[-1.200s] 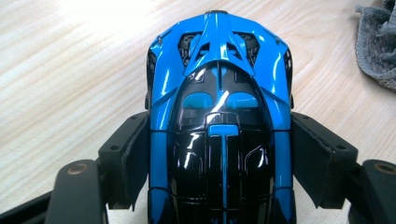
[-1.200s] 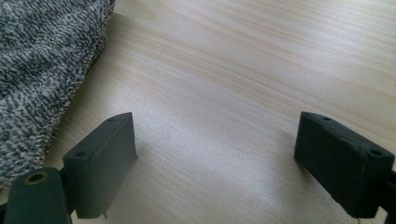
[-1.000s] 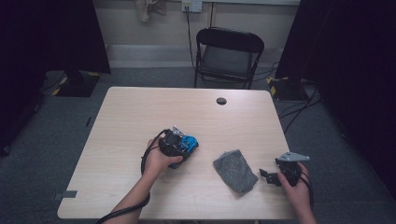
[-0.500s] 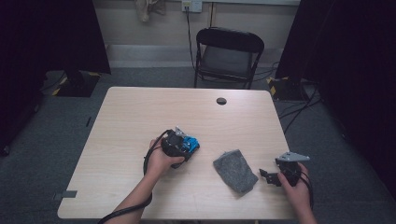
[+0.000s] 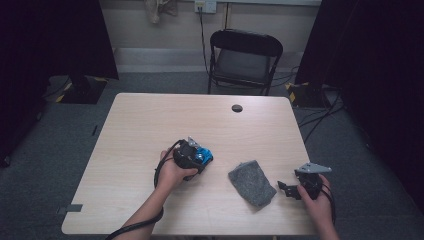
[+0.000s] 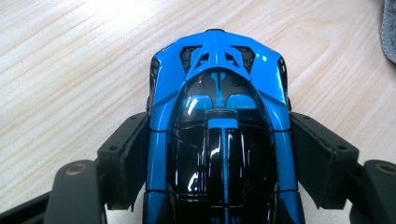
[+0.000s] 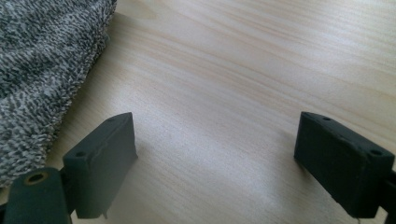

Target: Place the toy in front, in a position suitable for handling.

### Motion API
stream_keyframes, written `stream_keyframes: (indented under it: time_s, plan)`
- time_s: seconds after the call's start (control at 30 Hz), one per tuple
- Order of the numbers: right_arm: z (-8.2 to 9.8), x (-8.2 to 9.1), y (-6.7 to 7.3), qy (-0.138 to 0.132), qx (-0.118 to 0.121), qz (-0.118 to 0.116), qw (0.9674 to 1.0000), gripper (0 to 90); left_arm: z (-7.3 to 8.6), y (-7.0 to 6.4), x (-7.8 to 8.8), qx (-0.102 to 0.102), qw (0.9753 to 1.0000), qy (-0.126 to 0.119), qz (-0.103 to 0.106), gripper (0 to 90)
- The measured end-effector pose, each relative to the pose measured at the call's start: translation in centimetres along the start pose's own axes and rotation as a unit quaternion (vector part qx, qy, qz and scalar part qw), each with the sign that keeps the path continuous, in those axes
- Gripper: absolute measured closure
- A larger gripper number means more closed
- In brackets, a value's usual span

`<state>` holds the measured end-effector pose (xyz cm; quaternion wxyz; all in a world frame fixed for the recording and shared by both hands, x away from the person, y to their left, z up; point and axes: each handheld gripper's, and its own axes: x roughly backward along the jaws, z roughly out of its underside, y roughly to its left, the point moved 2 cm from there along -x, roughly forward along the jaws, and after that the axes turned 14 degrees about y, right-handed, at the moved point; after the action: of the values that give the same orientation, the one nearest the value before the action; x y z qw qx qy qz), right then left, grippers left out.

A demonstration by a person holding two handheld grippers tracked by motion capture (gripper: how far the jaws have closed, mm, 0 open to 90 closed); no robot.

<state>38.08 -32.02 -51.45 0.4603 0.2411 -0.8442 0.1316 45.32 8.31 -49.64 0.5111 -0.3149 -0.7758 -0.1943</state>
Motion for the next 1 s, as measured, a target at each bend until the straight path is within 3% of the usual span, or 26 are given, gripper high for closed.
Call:
stream_keyframes:
  time_s: [0.5,0.63,0.67,0.87,1.0]
  plan:
    - [0.0,0.0,0.0,0.0,0.0,0.0,1.0,12.1,0.2,0.3,-0.3,-0.003,0.9998,-0.014,0.012,24.8]
    - [0.0,0.0,0.0,0.0,0.0,0.0,1.0,12.0,0.2,0.3,-0.2,0.001,0.9999,-0.013,0.007,21.9]
    - [0.0,0.0,0.0,0.0,0.0,0.0,1.0,12.0,0.1,0.3,-0.1,0.01,0.9998,-0.015,0.009,20.1]
    - [0.0,0.0,0.0,0.0,0.0,0.0,1.0,12.1,-0.1,0.4,0.5,0.012,0.9997,-0.019,0.006,17.7]
    - [0.0,0.0,0.0,0.0,0.0,0.0,1.0,12.1,0.0,0.6,1.4,0.003,0.9998,-0.017,0.007,16.7]
